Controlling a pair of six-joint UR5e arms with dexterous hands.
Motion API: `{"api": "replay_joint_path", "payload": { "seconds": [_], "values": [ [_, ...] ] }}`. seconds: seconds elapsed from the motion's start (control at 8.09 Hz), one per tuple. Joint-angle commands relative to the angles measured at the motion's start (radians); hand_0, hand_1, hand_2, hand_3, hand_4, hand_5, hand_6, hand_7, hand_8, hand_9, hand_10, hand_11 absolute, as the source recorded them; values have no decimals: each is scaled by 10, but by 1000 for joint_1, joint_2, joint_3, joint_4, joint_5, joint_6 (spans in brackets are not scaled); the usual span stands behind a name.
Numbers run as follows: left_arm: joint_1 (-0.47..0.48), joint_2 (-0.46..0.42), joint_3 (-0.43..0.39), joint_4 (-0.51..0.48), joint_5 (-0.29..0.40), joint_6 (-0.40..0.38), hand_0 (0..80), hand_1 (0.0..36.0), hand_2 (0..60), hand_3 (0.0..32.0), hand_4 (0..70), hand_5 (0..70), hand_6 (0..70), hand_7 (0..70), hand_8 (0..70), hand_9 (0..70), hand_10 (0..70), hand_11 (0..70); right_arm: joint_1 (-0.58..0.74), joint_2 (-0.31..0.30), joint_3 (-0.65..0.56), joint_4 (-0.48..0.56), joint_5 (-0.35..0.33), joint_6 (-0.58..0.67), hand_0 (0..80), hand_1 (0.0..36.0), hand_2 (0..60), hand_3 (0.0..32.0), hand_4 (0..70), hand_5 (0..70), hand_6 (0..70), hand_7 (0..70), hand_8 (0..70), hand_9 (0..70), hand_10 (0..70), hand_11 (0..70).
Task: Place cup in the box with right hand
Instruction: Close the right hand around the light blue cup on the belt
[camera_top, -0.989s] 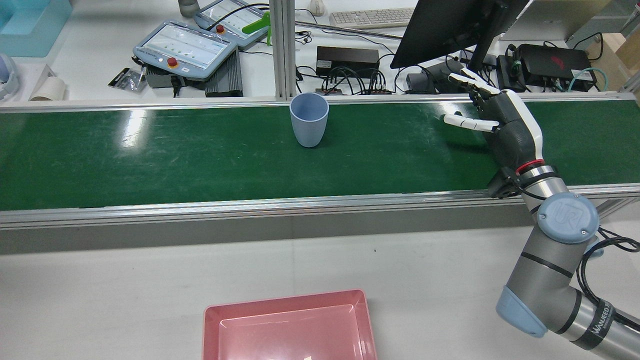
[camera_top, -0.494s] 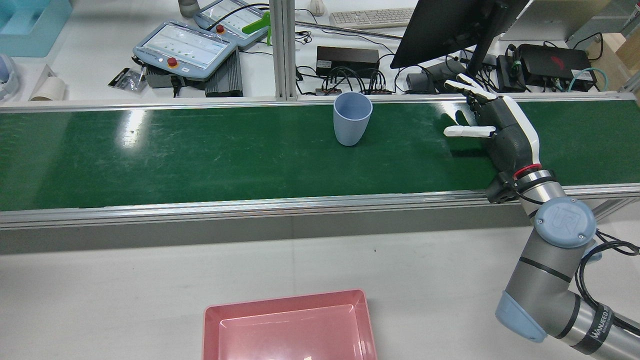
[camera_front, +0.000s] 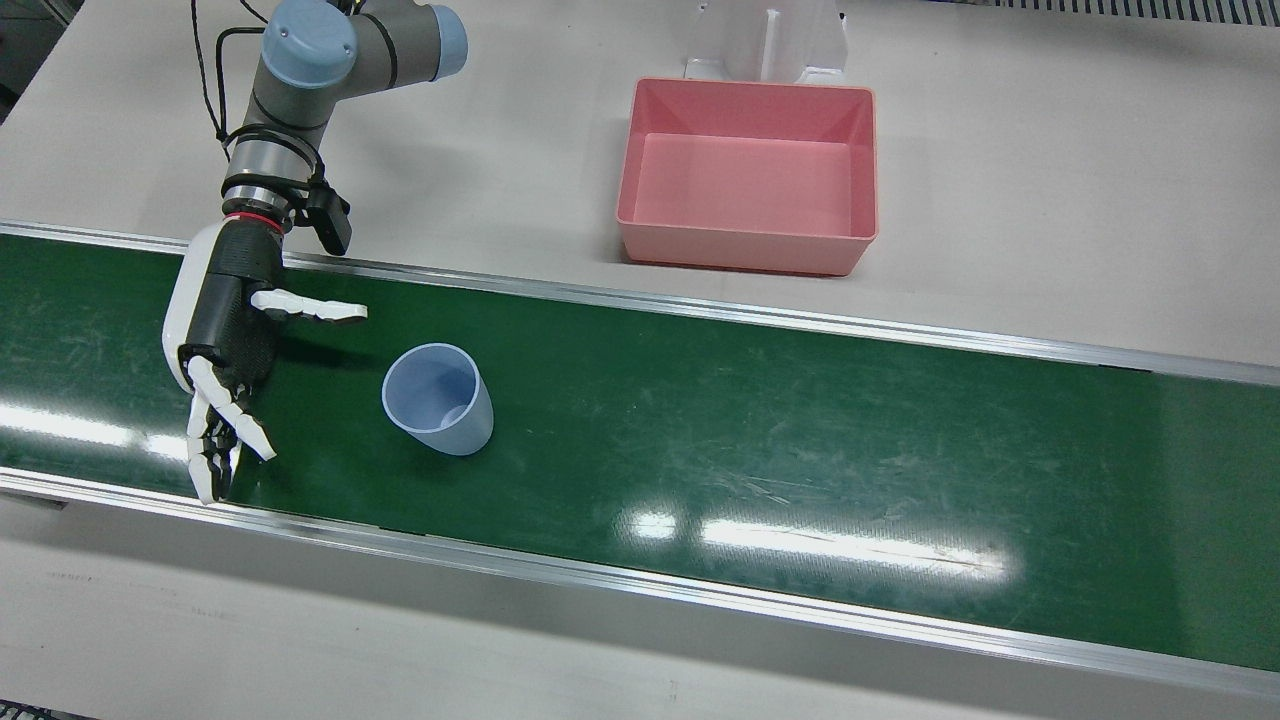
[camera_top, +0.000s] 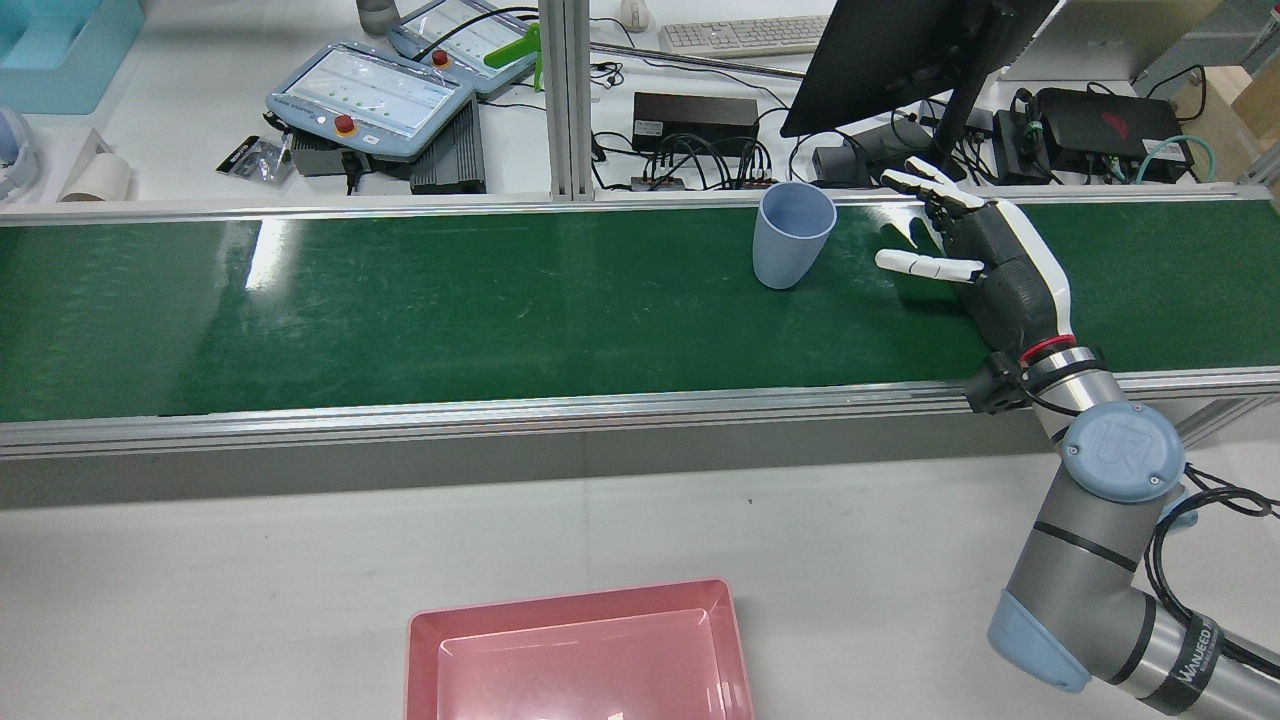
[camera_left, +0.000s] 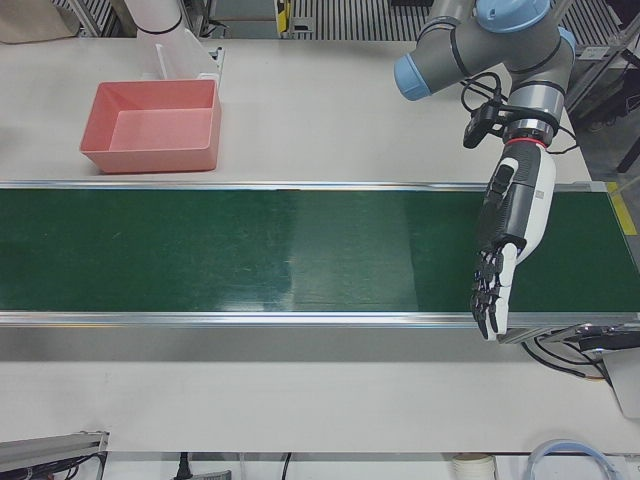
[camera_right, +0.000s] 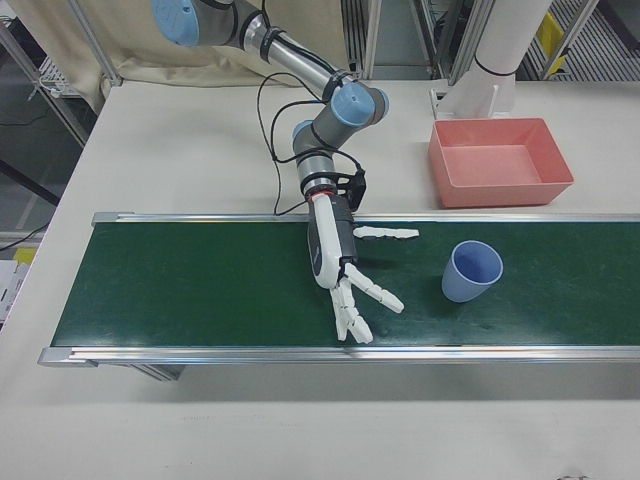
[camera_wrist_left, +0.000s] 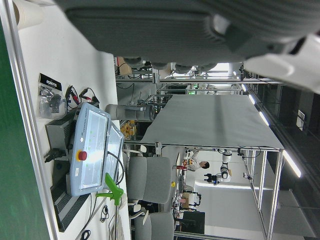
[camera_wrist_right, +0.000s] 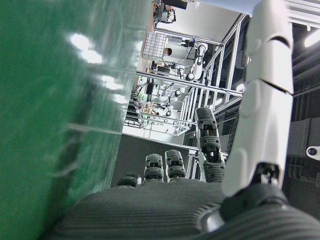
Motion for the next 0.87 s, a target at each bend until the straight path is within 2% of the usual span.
{"api": "replay_joint_path", "payload": {
  "seconds": [0.0, 0.12, 0.25, 0.37, 0.49, 0.62, 0.74],
  "values": [
    [0, 0, 0, 0, 0, 0, 0, 0, 0, 0, 0, 0, 0, 0, 0, 0, 0, 0, 7, -1, -5, 0, 2, 0, 569, 164, 0, 0, 170, 66, 48, 159, 55, 115, 7, 33],
    [0, 0, 0, 0, 0, 0, 0, 0, 0, 0, 0, 0, 0, 0, 0, 0, 0, 0, 7, -1, -5, 0, 2, 0, 555, 182, 61, 0, 153, 65, 48, 161, 55, 115, 9, 34],
    [0, 0, 2, 0, 0, 0, 0, 0, 0, 0, 0, 0, 0, 0, 0, 0, 0, 0, 12, -1, -5, -2, 2, 0, 555, 182, 60, 0, 158, 65, 49, 163, 56, 117, 9, 34],
    [0, 0, 2, 0, 0, 0, 0, 0, 0, 0, 0, 0, 0, 0, 0, 0, 0, 0, 30, -4, -5, -6, 4, -1, 543, 200, 122, 0, 137, 65, 49, 165, 57, 118, 8, 33],
    [0, 0, 2, 0, 0, 0, 0, 0, 0, 0, 0, 0, 0, 0, 0, 0, 0, 0, 58, -4, -8, -47, 6, -3, 549, 191, 91, 0, 148, 65, 50, 167, 59, 122, 10, 36],
    [0, 0, 2, 0, 0, 0, 0, 0, 0, 0, 0, 0, 0, 0, 0, 0, 0, 0, 72, -1, 0, -99, 7, -3, 558, 172, 31, 0, 178, 66, 53, 180, 66, 133, 16, 44],
    [0, 0, 2, 0, 0, 0, 0, 0, 0, 0, 0, 0, 0, 0, 0, 0, 0, 0, 84, -4, 9, -115, 7, -4, 551, 185, 98, 0, 247, 67, 86, 334, 115, 223, 45, 83]
  ]
}}
